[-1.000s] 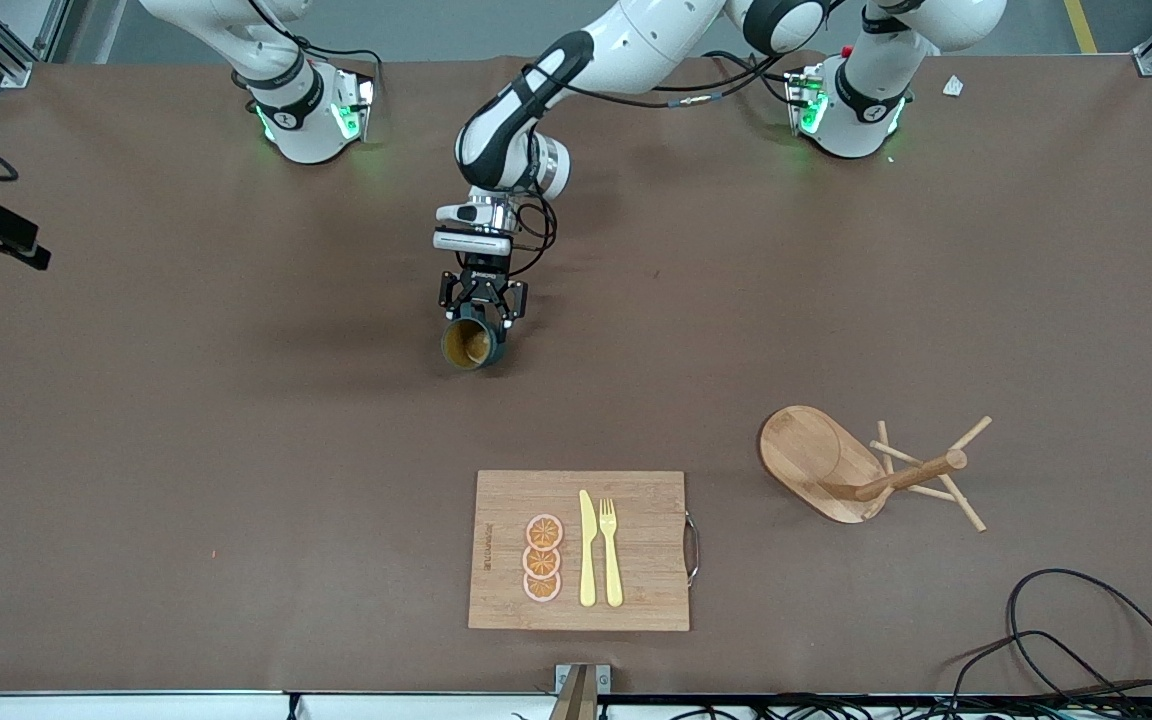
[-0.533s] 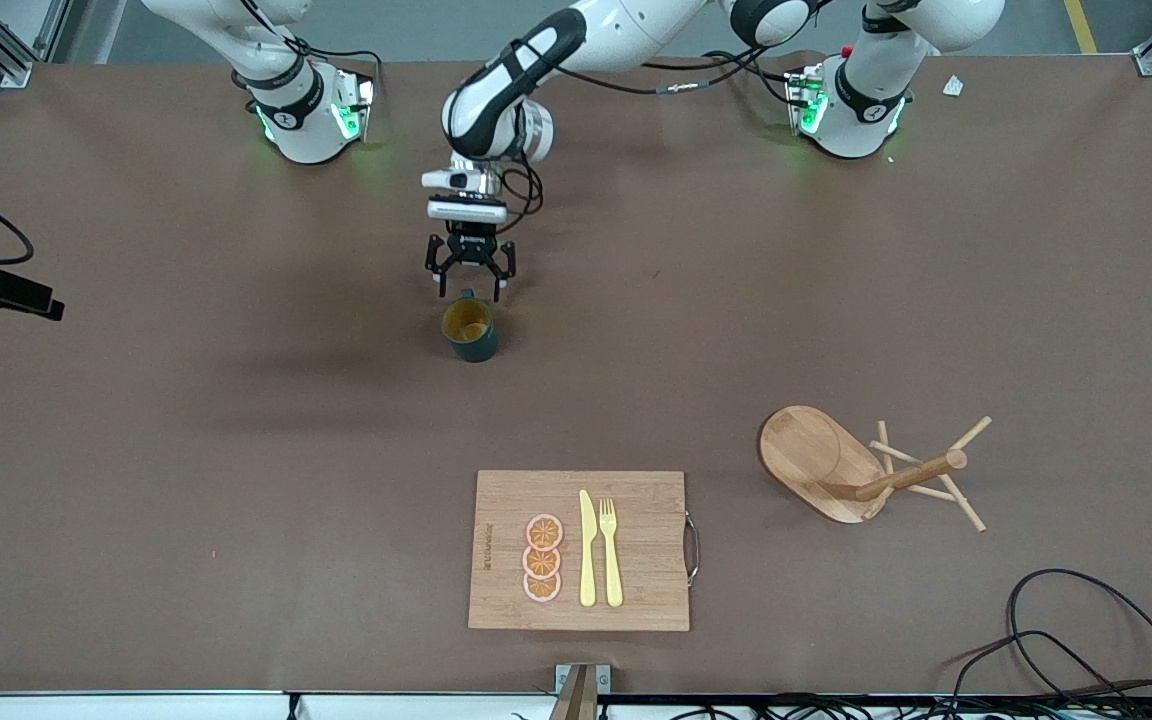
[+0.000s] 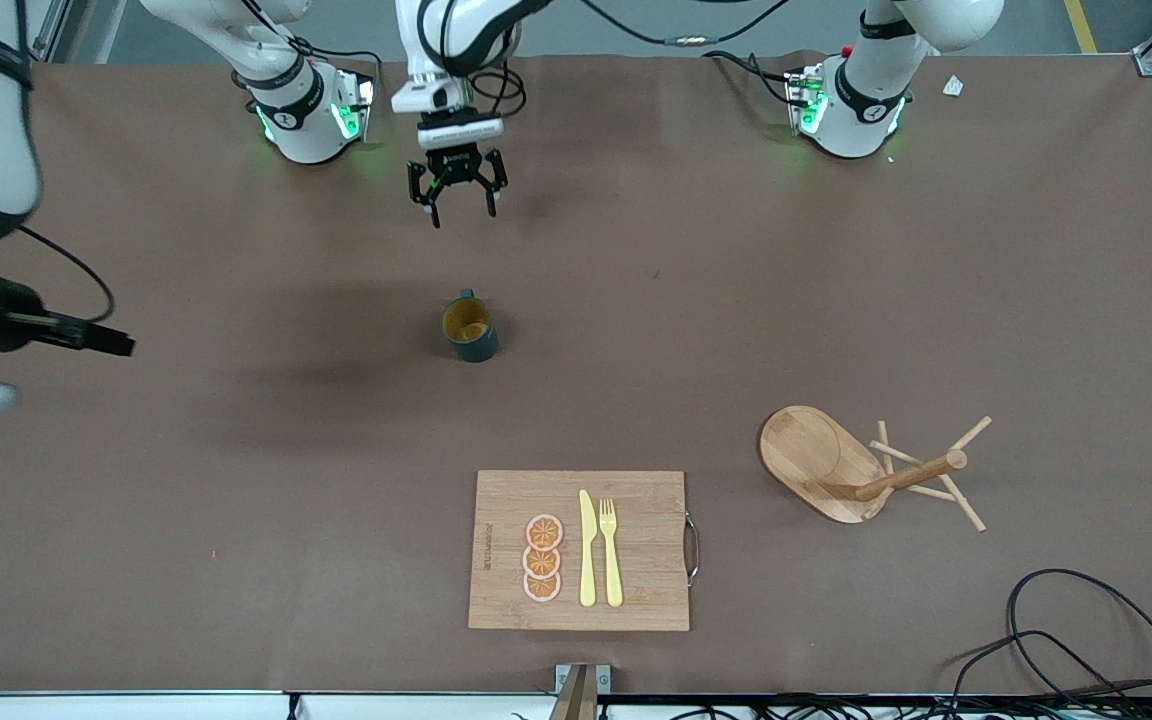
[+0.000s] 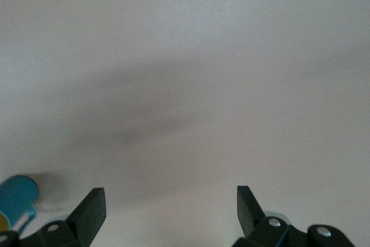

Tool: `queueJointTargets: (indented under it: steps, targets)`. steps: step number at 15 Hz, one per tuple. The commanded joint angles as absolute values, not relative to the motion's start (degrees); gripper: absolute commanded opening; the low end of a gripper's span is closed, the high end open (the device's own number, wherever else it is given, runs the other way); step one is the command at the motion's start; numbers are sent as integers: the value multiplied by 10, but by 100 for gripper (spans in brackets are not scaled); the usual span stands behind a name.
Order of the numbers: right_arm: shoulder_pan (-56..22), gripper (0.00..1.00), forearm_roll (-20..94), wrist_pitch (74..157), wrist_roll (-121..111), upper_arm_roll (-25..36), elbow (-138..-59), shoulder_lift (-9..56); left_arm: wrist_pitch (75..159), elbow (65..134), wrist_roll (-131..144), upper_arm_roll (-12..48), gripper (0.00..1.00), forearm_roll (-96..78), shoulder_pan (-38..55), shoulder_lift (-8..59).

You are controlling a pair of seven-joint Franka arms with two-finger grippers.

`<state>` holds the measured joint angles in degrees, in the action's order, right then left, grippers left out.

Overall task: Transfer cup from left to right arm and place
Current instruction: 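Lower the right gripper onto the mug while the left gripper holds it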

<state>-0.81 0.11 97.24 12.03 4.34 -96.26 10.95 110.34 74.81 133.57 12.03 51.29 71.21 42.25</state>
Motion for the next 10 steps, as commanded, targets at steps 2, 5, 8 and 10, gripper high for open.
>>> queueJointTargets:
  steps: [2,5,8,10]
  targets:
    - [-64,100,28,1047,235,45,-1043,92,1065,770,1305,122,100,406,651,316]
    - [-115,100,36,1126,329,45,-1105,91,1054,766,1226,120,100,337,581,266]
    - [-187,100,36,1199,440,45,-1166,86,1053,764,1119,119,100,275,509,245]
    - [-232,100,36,1243,470,45,-1199,86,1052,764,1031,120,100,260,463,230]
